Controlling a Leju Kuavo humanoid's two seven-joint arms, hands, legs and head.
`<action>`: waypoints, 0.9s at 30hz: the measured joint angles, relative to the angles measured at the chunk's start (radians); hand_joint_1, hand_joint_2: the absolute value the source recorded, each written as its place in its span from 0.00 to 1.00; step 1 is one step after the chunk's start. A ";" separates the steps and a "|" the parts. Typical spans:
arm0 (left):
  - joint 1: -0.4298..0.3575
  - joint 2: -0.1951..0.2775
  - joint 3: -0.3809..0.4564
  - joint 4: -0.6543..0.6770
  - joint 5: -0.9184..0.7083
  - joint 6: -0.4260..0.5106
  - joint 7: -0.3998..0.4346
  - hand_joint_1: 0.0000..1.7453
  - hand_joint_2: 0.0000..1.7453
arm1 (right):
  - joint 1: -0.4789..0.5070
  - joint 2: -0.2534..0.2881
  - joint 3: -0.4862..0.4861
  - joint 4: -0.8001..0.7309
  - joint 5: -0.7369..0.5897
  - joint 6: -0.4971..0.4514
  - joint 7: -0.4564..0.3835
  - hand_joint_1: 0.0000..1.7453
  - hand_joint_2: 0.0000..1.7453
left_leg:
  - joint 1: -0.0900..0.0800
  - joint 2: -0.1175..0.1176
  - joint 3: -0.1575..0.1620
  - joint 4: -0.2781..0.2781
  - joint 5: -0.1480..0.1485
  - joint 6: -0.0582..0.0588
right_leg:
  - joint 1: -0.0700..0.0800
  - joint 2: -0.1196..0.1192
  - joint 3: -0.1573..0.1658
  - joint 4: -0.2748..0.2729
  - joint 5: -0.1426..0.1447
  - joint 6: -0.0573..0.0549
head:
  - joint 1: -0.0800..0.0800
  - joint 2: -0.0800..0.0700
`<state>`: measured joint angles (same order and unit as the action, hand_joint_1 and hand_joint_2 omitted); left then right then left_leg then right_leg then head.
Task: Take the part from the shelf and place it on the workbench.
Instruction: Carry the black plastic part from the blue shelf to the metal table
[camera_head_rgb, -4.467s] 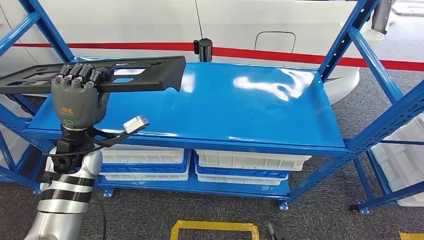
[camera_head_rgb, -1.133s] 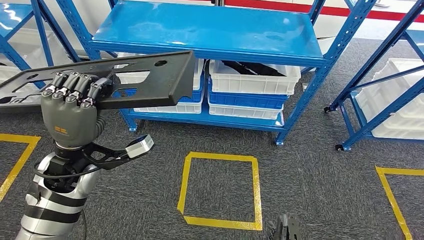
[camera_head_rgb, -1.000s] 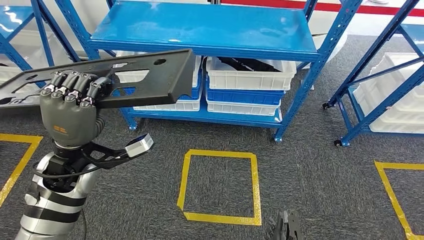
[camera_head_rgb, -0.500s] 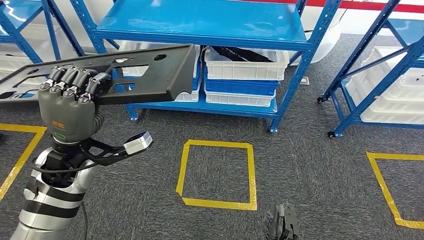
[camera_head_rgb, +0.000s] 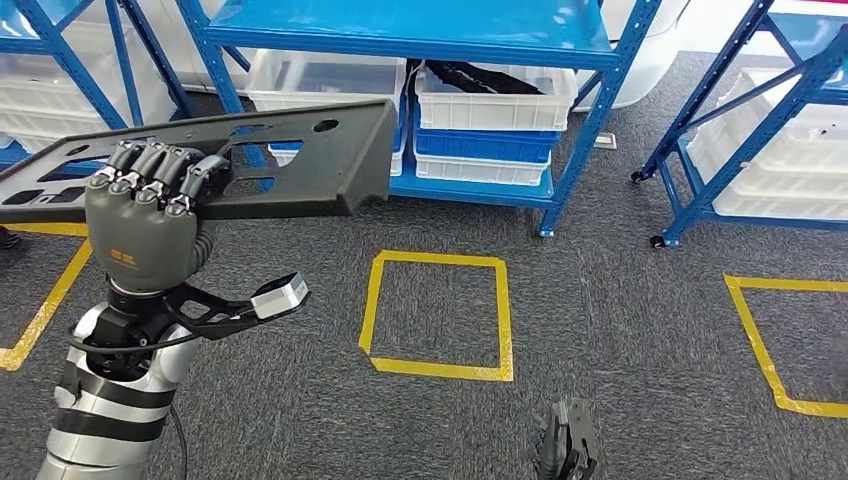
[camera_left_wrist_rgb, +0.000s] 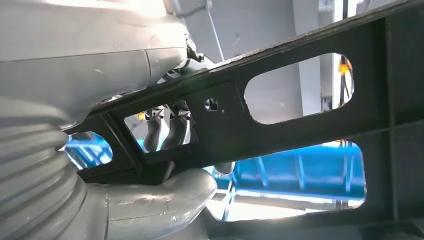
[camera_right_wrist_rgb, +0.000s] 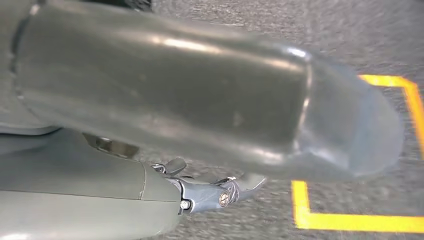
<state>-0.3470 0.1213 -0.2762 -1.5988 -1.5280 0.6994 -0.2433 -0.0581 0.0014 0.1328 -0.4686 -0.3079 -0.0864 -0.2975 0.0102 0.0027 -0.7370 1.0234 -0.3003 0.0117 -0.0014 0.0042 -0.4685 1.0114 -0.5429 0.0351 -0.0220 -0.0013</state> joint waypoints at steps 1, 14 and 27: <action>0.000 -0.002 0.001 -0.002 0.000 0.000 0.003 1.00 1.00 | -0.002 -0.003 0.000 0.000 0.000 0.002 0.000 0.00 0.00 | 0.001 0.000 0.002 -0.007 0.013 -0.007 | 0.003 0.001 0.002 -0.016 0.001 -0.006 | 0.000 0.000; 0.000 -0.007 0.041 -0.013 0.026 0.000 -0.031 1.00 1.00 | -0.003 -0.018 -0.001 -0.002 0.010 -0.022 0.008 0.00 0.00 | 0.021 -0.010 0.166 0.095 -0.190 -0.048 | -0.013 -0.007 -0.164 0.020 0.140 -0.009 | -0.008 0.000; -0.008 -0.032 0.095 -0.016 0.042 0.000 -0.109 1.00 1.00 | 0.006 -0.021 -0.001 -0.007 0.008 -0.025 0.019 0.00 0.00 | -0.001 -0.005 0.023 0.034 -0.071 0.020 | -0.006 -0.005 -0.166 0.234 0.036 0.020 | 0.001 0.000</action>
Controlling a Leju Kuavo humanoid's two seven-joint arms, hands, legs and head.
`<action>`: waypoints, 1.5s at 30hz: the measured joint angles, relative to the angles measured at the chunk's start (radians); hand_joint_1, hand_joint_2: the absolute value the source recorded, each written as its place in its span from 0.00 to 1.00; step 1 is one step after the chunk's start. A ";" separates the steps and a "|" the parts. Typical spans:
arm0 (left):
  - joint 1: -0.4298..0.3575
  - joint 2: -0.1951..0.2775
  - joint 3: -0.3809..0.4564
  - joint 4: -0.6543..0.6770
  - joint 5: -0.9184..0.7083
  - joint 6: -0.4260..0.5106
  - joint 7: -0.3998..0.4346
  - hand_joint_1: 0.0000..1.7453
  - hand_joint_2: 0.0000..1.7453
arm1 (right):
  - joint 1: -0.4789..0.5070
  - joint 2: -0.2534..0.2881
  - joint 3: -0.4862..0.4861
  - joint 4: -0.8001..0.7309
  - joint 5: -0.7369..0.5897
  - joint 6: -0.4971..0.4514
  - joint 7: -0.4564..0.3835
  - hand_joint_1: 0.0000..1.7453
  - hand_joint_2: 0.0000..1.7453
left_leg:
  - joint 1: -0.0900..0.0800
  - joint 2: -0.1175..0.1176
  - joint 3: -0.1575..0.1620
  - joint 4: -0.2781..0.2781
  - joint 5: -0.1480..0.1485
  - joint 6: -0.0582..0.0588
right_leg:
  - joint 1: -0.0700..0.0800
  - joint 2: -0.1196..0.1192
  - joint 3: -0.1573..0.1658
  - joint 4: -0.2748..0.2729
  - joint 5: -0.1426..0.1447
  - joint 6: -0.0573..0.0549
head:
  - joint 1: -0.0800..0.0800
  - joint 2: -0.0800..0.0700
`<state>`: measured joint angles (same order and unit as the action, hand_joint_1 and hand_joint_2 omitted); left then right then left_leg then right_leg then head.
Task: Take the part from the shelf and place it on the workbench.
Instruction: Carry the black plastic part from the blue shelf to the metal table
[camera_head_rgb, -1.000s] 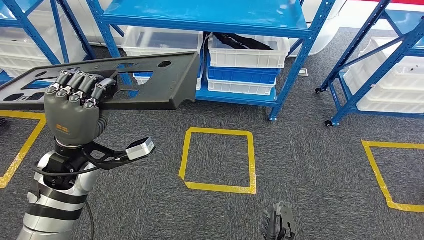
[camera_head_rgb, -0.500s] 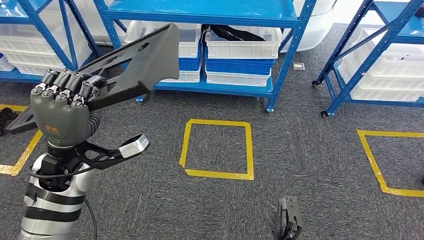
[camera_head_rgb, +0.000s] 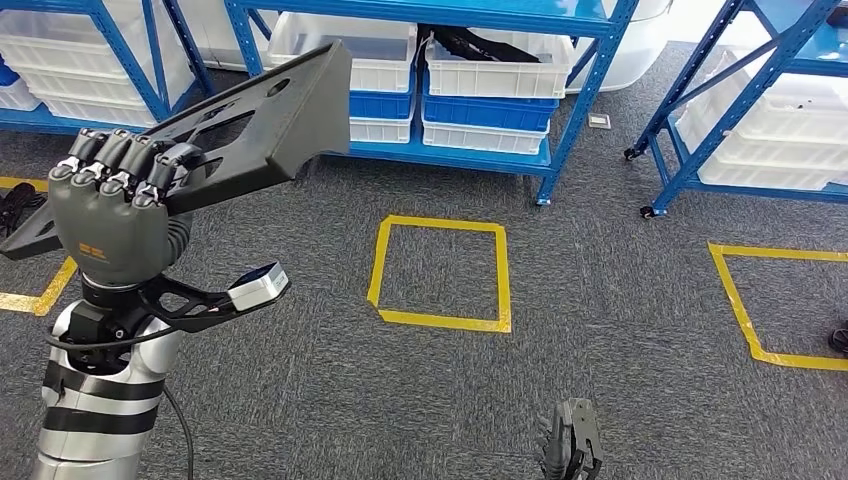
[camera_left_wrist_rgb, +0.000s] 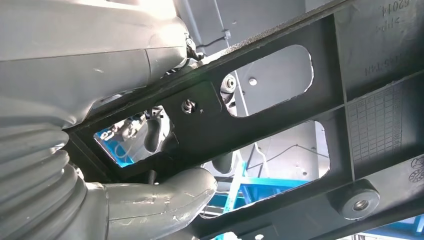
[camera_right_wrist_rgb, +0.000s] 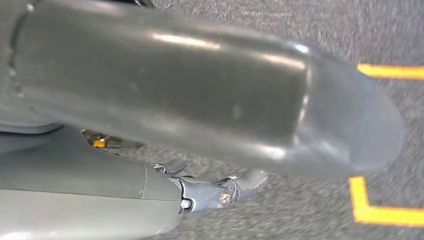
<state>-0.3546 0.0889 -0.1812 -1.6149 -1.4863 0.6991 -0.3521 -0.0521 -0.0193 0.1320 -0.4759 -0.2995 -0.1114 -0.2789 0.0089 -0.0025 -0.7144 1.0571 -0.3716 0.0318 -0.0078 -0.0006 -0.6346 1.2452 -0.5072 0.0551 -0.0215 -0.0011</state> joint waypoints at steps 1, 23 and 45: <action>0.000 -0.001 0.004 0.000 0.000 0.000 -0.001 1.00 1.00 | -0.003 -0.001 0.000 -0.002 0.000 0.000 0.000 0.00 0.00 | 0.000 0.000 -0.012 0.000 0.013 -0.004 | 0.006 -0.001 0.062 -0.079 -0.006 -0.009 | 0.000 0.000; -0.018 -0.046 0.091 -0.004 0.036 0.000 -0.122 1.00 1.00 | -0.006 -0.002 0.000 -0.010 0.008 0.008 0.016 0.00 0.00 | 0.012 0.001 0.144 -0.014 -0.113 -0.016 | -0.008 -0.001 -0.075 -0.193 0.120 -0.011 | -0.004 0.000; -0.011 -0.090 0.157 0.001 0.052 0.000 -0.186 1.00 1.00 | -0.010 0.001 -0.001 -0.021 0.009 0.001 0.023 0.00 0.00 | 0.026 0.003 -0.009 0.246 -0.112 -0.080 | -0.008 -0.004 0.037 -0.245 0.088 -0.058 | -0.003 0.000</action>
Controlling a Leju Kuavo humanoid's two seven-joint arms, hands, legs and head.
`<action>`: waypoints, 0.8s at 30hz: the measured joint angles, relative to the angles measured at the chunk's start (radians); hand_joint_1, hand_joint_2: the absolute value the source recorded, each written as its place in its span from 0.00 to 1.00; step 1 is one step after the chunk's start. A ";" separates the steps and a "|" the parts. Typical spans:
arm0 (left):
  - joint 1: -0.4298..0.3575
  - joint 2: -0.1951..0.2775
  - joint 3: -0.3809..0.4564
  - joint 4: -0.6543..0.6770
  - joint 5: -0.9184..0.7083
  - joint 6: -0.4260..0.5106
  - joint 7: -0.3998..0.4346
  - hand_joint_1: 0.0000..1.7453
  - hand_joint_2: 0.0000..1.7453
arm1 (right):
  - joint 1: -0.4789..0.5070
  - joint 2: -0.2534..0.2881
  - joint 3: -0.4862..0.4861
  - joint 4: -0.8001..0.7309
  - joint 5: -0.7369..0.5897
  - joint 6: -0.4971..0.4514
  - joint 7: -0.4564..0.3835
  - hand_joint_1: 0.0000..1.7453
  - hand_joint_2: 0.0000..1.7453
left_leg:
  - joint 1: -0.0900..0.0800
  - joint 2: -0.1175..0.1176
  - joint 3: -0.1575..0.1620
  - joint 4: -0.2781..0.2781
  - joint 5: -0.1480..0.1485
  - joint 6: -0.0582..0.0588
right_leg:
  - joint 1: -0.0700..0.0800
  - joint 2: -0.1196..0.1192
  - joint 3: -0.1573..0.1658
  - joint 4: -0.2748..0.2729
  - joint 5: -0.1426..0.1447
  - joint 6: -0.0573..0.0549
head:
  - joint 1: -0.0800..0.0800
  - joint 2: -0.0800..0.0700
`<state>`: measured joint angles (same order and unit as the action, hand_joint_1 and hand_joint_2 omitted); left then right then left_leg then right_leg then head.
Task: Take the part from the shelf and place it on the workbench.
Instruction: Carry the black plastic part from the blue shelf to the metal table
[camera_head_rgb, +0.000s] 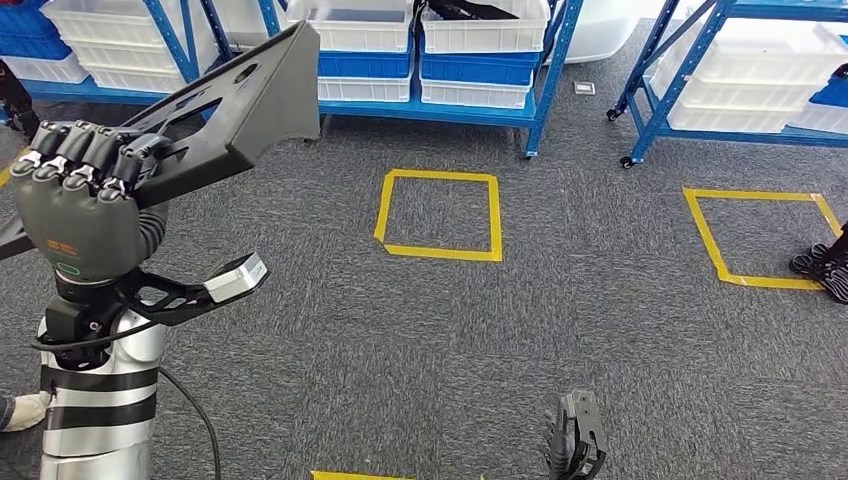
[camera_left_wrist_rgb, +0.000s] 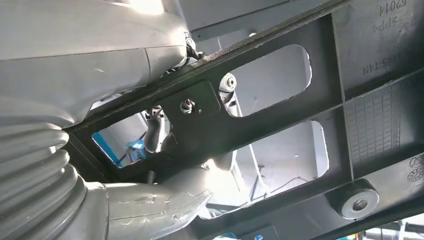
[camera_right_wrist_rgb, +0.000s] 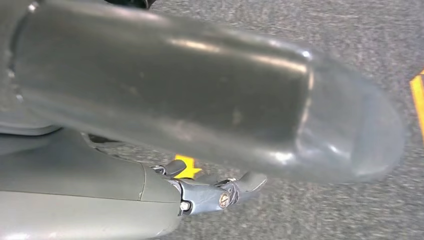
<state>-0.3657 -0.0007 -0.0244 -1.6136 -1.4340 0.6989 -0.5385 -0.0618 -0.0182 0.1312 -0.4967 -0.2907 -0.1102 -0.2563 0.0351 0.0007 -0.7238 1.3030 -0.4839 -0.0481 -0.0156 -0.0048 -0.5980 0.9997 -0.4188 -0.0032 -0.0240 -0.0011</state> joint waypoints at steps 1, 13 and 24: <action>-0.001 0.000 0.001 0.000 0.000 0.000 -0.001 1.00 1.00 | 0.000 0.000 0.000 0.000 0.000 0.000 0.000 0.00 0.00 | 0.006 0.000 0.052 -0.058 0.009 -0.005 | -0.001 0.000 -0.014 0.008 0.007 0.005 | 0.000 0.000; -0.006 -0.025 0.018 0.000 0.008 0.000 -0.052 1.00 1.00 | 0.004 -0.001 0.001 -0.002 0.000 0.001 0.004 0.00 0.00 | -0.009 -0.003 0.085 -0.247 0.041 0.075 | -0.002 0.004 -0.167 0.306 -0.126 0.045 | 0.015 0.000; -0.009 -0.040 0.051 0.000 0.019 0.000 -0.095 1.00 1.00 | -0.003 -0.002 0.001 -0.002 -0.002 0.006 0.007 0.00 0.00 | -0.010 0.000 0.053 -0.272 0.104 0.043 | 0.009 0.006 0.046 0.018 -0.064 0.028 | 0.016 0.000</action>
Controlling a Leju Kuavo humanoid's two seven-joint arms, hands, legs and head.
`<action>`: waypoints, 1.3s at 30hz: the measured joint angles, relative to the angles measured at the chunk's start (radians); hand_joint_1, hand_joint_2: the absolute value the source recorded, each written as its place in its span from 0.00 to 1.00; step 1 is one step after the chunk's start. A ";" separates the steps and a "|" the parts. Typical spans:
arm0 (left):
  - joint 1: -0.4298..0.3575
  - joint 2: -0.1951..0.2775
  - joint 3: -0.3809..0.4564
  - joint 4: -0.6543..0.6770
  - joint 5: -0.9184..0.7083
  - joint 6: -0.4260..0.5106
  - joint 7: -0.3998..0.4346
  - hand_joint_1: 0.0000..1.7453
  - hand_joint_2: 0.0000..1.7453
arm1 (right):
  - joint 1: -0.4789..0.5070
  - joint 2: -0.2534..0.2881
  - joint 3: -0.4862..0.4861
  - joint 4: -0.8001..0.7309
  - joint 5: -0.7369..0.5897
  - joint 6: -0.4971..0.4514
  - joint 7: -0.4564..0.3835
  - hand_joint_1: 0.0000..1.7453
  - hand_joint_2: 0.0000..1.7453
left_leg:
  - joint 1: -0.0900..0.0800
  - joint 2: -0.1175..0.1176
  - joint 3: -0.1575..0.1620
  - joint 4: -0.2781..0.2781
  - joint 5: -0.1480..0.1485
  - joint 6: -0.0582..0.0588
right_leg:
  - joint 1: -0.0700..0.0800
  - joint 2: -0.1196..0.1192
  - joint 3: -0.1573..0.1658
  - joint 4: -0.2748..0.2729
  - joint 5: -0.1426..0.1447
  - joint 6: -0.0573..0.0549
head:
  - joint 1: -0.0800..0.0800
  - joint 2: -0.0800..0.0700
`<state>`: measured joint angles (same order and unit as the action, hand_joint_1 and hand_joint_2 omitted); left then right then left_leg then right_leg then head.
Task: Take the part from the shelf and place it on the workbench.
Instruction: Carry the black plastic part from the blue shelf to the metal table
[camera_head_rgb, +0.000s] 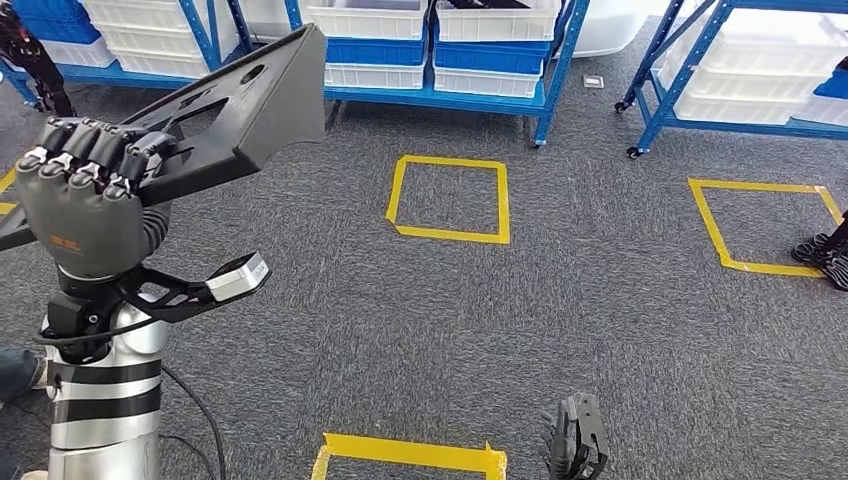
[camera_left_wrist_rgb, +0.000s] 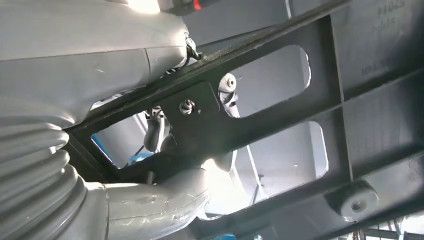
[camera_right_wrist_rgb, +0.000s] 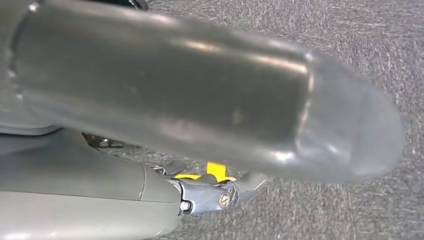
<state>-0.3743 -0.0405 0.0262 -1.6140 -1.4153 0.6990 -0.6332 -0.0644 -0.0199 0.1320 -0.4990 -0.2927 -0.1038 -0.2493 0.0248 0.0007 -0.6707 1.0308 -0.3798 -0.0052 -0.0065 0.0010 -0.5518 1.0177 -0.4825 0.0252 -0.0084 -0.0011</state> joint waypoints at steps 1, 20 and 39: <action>-0.001 -0.001 0.004 0.000 0.000 0.000 -0.004 1.00 1.00 | 0.000 0.001 0.000 0.000 -0.001 0.000 0.001 0.00 0.00 | -0.001 0.000 -0.001 -0.008 0.007 0.013 | -0.002 0.001 0.000 -0.006 0.007 -0.003 | -0.003 0.000; -0.003 -0.010 0.033 0.000 -0.001 0.000 -0.017 1.00 1.00 | 0.000 0.003 0.000 0.001 0.027 -0.024 0.001 0.00 0.00 | 0.003 0.001 -0.013 -0.040 0.052 -0.005 | 0.001 0.002 -0.025 -0.007 0.033 -0.024 | -0.009 0.000; -0.009 -0.017 0.038 0.000 -0.001 0.000 -0.017 1.00 1.00 | -0.001 0.001 0.001 0.003 0.035 -0.028 0.001 0.00 0.00 | 0.009 0.006 -0.007 -0.064 0.061 0.020 | -0.012 0.001 -0.113 0.183 -0.077 -0.002 | -0.003 0.000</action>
<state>-0.3829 -0.0580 0.0641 -1.6140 -1.4162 0.6989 -0.6504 -0.0653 -0.0192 0.1331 -0.4963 -0.2579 -0.1320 -0.2483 0.0342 0.0072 -0.6781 0.9670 -0.3188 0.0146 -0.0184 0.0019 -0.6652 1.2009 -0.5595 0.0233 -0.0113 -0.0011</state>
